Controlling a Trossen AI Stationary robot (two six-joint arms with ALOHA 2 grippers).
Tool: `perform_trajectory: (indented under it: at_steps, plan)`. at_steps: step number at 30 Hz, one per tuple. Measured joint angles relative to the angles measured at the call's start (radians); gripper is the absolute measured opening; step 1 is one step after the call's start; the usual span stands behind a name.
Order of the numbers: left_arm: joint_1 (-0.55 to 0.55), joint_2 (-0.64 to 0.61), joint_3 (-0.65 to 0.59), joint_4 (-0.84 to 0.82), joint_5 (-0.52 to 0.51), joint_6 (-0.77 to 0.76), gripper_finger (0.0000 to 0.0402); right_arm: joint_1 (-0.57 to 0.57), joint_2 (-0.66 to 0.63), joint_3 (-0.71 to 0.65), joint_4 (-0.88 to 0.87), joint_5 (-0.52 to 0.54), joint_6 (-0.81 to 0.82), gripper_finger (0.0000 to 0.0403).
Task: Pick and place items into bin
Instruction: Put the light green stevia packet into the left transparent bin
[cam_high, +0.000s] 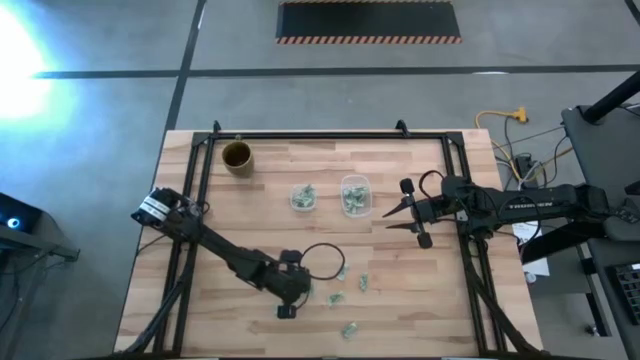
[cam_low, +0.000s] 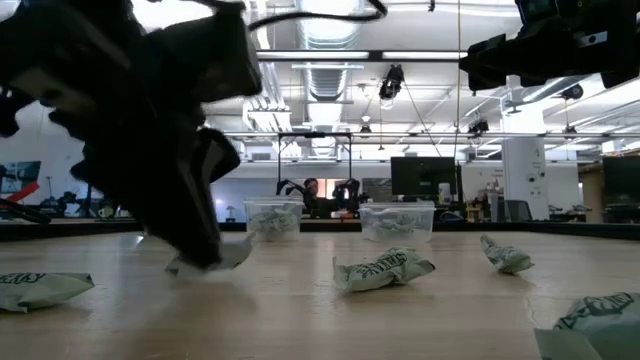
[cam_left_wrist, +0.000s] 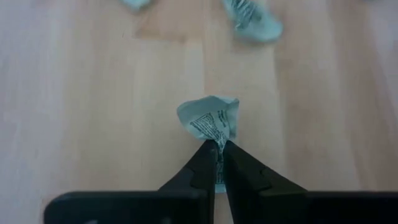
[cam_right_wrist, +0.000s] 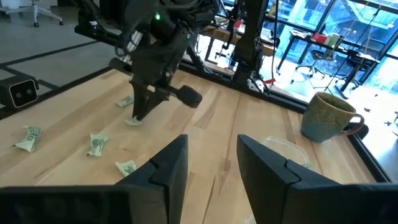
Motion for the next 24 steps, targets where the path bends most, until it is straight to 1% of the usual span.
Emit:
perform_trajectory:
  at_steps: [5, 9, 12, 16, 18, 20, 24]
  plan:
    - [0.006, -0.048, 0.016, 0.01, -0.066, 0.101, 0.0008, 0.0, 0.0, -0.001, 0.0, 0.002, 0.0, 0.0128]
    - [0.029, -0.091, 0.019, 0.004, -0.141, 0.18, 0.0008, 0.0, 0.0, -0.003, 0.002, 0.003, 0.0, 0.0128]
    - [0.053, -0.128, 0.019, -0.011, -0.219, 0.229, 0.0008, -0.002, 0.001, -0.004, 0.002, 0.003, 0.0, 0.0128]
    - [0.104, -0.176, 0.016, -0.105, -0.369, 0.266, 0.0008, -0.002, 0.008, -0.006, 0.001, 0.002, -0.004, 0.0128]
    - [0.138, -0.196, 0.015, -0.162, -0.426, 0.272, 0.0008, -0.002, 0.013, -0.005, 0.004, 0.003, -0.004, 0.0128]
    - [0.18, -0.216, 0.011, -0.214, -0.446, 0.275, 0.0008, -0.002, 0.014, -0.006, 0.002, 0.003, -0.004, 0.0128]
    - [0.275, -0.249, 0.011, -0.274, -0.447, 0.275, 0.0008, -0.002, 0.021, -0.007, 0.003, 0.003, -0.008, 0.0128]
